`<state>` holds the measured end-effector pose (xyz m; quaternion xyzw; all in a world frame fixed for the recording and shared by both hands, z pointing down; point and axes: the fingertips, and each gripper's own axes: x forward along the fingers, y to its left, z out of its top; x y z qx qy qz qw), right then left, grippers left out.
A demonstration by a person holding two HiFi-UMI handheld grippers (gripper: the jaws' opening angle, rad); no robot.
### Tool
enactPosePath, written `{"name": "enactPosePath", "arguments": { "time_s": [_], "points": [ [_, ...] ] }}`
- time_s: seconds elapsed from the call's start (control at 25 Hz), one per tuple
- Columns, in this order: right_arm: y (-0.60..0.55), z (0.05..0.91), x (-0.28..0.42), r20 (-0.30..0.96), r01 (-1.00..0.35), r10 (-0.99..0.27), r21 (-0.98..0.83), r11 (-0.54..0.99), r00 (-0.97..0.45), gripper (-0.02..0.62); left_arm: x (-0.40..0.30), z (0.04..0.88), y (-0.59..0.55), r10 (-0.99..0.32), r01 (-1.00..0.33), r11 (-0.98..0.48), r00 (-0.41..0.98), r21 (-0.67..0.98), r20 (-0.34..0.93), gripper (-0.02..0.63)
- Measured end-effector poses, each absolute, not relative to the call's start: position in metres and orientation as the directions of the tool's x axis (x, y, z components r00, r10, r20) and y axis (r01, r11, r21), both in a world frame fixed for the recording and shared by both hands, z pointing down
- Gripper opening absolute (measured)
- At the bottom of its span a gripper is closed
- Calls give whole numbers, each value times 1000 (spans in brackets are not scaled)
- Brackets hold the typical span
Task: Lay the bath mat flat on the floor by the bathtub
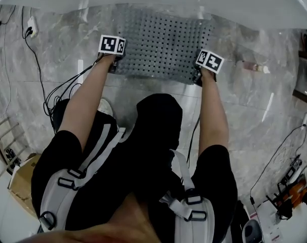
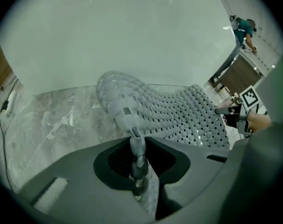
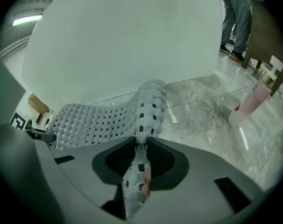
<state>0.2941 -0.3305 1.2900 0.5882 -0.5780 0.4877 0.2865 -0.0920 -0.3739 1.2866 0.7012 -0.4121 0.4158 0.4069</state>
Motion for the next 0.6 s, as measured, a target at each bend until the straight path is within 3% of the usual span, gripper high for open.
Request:
{"name": "enactPosePath", "arguments": {
  "time_s": [0.24, 0.4, 0.48, 0.6],
  "points": [
    [-316, 1325, 291, 930, -966, -355, -172, -195, -94, 90, -106, 1328, -370, -203, -934, -310, 245, 175, 948, 93],
    [-313, 1339, 301, 942, -966, -327, -146, -212, -71, 109, -115, 1334, -369, -199, -942, -305, 207, 140, 958, 138],
    [-314, 1336, 310, 938, -970, -345, -120, -213, -41, 112, -120, 1334, -370, -210, -944, -313, 175, 104, 962, 152],
    [-320, 1321, 314, 910, -974, -415, -98, -204, -5, 167, -134, 1330, -366, -219, -953, -301, 113, 43, 969, 153]
  ]
}}
